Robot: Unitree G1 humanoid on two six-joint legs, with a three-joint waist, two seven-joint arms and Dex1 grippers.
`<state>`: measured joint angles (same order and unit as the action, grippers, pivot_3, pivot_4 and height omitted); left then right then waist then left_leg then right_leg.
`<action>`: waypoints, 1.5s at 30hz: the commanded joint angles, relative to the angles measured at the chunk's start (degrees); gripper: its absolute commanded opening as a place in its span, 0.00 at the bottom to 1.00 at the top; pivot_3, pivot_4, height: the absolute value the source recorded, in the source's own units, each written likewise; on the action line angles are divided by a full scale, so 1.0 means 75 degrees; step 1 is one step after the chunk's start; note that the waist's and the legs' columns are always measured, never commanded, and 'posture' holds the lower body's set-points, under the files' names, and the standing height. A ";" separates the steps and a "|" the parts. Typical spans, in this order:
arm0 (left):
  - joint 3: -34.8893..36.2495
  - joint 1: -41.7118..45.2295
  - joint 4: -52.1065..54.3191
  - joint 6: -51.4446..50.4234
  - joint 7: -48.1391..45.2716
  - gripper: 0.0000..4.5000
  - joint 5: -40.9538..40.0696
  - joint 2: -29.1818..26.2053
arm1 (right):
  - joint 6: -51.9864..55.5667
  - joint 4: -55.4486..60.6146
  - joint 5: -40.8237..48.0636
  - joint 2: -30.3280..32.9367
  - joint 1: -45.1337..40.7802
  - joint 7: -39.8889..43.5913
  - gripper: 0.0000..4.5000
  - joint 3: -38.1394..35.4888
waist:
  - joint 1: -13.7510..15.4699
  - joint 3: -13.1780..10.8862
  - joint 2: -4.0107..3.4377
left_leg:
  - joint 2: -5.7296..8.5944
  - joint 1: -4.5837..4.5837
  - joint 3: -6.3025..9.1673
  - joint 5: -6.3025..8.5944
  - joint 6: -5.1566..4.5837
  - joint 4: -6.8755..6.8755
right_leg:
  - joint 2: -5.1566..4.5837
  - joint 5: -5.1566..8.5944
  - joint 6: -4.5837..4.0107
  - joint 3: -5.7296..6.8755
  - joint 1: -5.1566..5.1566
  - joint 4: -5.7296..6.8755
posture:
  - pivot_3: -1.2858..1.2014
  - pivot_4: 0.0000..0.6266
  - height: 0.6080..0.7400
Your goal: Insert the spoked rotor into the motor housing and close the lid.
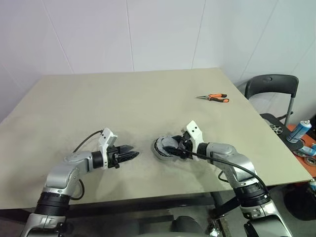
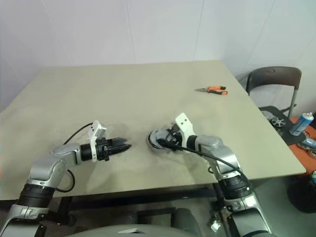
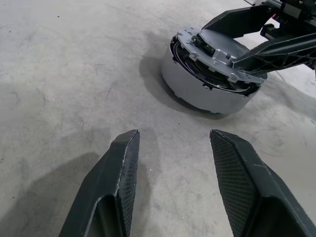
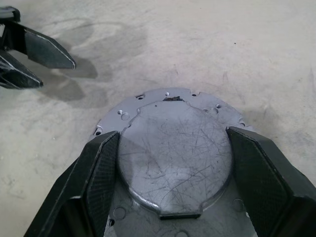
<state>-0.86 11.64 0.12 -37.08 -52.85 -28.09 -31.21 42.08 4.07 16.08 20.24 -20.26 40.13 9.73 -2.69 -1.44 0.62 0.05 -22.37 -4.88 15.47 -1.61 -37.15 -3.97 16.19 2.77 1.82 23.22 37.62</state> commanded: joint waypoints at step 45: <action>0.0188 -0.0121 0.0282 0.0155 0.0142 0.54 -0.0098 0.0065 | -0.1062 -0.0803 -0.0841 0.0048 -0.0500 0.0381 0.73 0.0813 | 0.0034 -0.0004 -0.0005 | 0.0006 -0.0009 -0.0006 -0.0001 0.0004 0.0010 | -0.0021 -0.0006 -0.0003 0.0013 0.0016 -0.0006 | 0.52 0.00 1.00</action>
<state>-0.81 10.30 0.17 -36.79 -51.81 -28.13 -30.73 33.95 -1.52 10.22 20.86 -24.17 43.09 15.26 -2.43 -1.47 0.59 0.09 -22.43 -4.92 15.46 -1.58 -37.07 -4.13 16.15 2.74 1.92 23.34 37.58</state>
